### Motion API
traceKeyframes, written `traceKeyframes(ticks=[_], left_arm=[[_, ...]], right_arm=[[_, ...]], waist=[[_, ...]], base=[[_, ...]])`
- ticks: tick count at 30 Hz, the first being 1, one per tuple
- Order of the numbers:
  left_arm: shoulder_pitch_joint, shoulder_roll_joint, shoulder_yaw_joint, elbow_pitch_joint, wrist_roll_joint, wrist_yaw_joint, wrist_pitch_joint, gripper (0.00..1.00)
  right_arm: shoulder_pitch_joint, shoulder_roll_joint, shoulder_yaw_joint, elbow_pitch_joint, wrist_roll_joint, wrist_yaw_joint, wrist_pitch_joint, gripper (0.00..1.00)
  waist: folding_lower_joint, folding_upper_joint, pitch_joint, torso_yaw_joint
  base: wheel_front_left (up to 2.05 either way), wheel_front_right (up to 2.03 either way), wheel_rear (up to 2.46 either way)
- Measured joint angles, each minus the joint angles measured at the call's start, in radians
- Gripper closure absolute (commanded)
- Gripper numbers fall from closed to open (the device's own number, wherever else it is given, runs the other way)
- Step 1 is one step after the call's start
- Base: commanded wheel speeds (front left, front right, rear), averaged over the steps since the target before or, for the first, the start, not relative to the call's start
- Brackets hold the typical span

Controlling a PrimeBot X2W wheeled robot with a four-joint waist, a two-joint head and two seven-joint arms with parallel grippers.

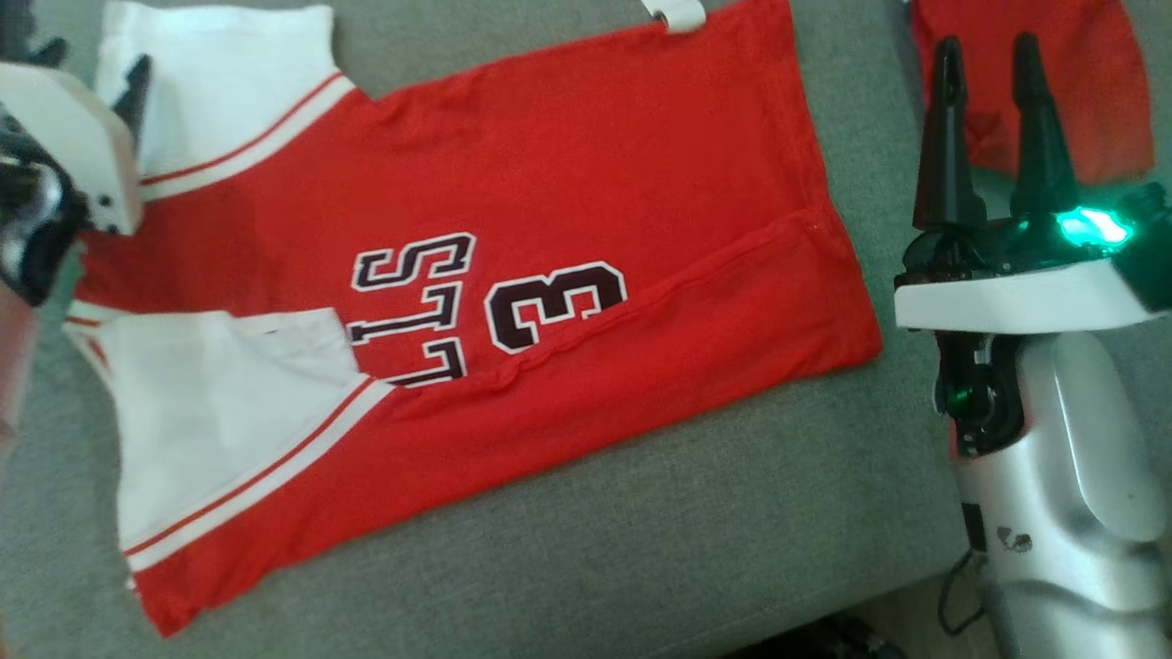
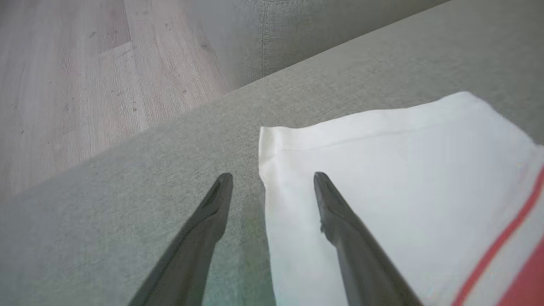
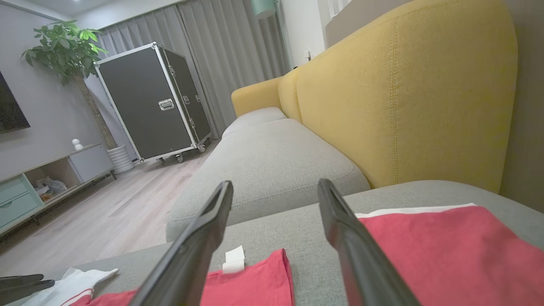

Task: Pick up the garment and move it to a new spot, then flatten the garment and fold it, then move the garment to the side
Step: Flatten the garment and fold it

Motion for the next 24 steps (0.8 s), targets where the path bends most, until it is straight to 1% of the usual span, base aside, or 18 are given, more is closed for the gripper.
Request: traceKeyframes(ticks=[2,7,11,14,15,16,17,21,24], left_arm=[[-0.024,0.014,-0.007,0.029,0.0,0.0,-0.002,0.0],[-0.079,0.024,-0.033,0.083,-0.018,0.0,-0.023,0.0],[-0.112,0.024,-0.057,0.117,-0.044,0.0,-0.037,0.0],[-0.126,0.021,-0.071,0.139,-0.079,0.0,-0.025,0.0],[-0.13,0.019,-0.076,0.143,-0.099,0.0,-0.011,0.18],[-0.137,0.019,-0.081,0.145,-0.12,0.0,0.006,0.78],[-0.142,0.019,-0.094,0.142,-0.139,0.0,0.018,1.0],[-0.139,0.012,-0.142,0.109,-0.207,0.0,0.019,1.0],[-0.125,0.013,-0.178,0.093,-0.229,0.0,-0.033,1.0]], right_arm=[[0.0,0.001,0.009,-0.014,0.008,0.0,-0.003,0.0],[0.001,0.001,0.011,-0.041,0.025,0.0,-0.003,0.0],[0.005,0.001,-0.001,-0.045,0.028,0.0,-0.004,0.0],[0.005,0.001,-0.006,-0.045,0.028,0.0,-0.004,0.0],[0.005,0.001,-0.007,-0.045,0.027,0.0,-0.004,0.0],[0.005,0.001,-0.009,-0.045,0.027,0.0,-0.004,0.0],[0.005,0.001,-0.011,-0.045,0.024,0.0,-0.004,0.0],[0.003,0.001,-0.029,-0.05,0.009,0.0,-0.004,0.0],[-0.009,0.001,-0.029,-0.043,-0.044,0.0,-0.004,0.0]], waist=[[0.0,0.0,0.023,-0.013],[-0.0002,0.0,0.061,-0.037],[-0.0003,0.0,0.071,-0.039],[-0.0004,0.0,0.073,-0.038],[-0.0004,0.0,0.073,-0.038],[-0.0004,0.0,0.073,-0.038],[-0.0004,0.0,0.073,-0.037],[-0.0003,0.0,0.068,-0.026],[-0.0003,0.0,0.056,-0.01]], base=[[0.0,0.0,0.0],[0.0,0.0,0.0],[0.0,0.0,0.0],[0.0,0.0,0.0],[0.0,0.0,0.0],[0.0,0.0,0.0],[0.0,0.0,0.0],[0.0,0.0,0.0],[0.0,0.0,0.0]])
